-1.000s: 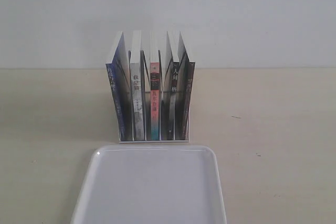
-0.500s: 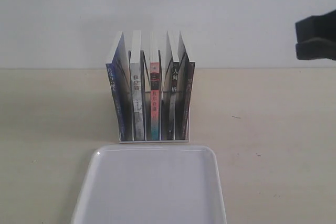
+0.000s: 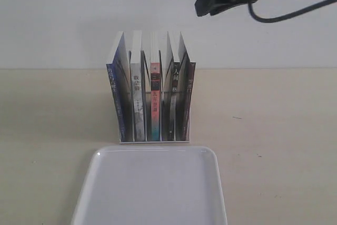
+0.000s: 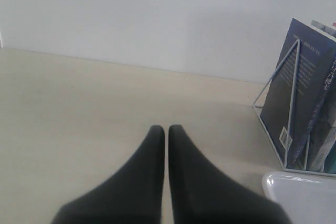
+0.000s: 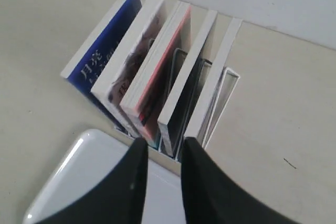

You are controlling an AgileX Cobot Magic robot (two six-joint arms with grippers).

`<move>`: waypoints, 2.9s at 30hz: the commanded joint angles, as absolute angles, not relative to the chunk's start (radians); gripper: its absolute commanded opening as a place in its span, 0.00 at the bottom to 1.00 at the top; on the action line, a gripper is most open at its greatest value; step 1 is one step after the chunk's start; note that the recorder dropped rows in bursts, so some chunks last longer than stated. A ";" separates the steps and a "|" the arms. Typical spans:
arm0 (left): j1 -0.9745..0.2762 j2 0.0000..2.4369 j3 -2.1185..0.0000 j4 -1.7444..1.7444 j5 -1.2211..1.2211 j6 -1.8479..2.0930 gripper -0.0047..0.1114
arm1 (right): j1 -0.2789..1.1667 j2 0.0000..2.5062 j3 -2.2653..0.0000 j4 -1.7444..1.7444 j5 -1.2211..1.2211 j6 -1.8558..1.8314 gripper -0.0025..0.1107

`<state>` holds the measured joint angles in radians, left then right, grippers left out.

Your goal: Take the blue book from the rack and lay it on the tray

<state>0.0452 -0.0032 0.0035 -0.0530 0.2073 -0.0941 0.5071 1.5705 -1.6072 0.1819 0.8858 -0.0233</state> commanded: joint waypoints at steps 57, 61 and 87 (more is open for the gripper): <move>0.049 0.000 0.000 -0.063 0.200 -0.103 0.08 | 0.510 1.894 -1.769 -0.009 0.733 0.236 0.02; 0.049 0.000 0.000 -0.063 0.200 -0.103 0.08 | 0.510 1.839 -1.769 -0.009 0.727 0.241 0.02; 0.049 0.000 0.000 -0.063 0.200 -0.103 0.08 | 0.512 1.922 -1.767 -0.009 0.755 0.251 0.38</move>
<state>0.0452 -0.0032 0.0035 -0.0530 0.2073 -0.0941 0.5097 1.9465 -1.7622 -0.0077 0.7616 0.2466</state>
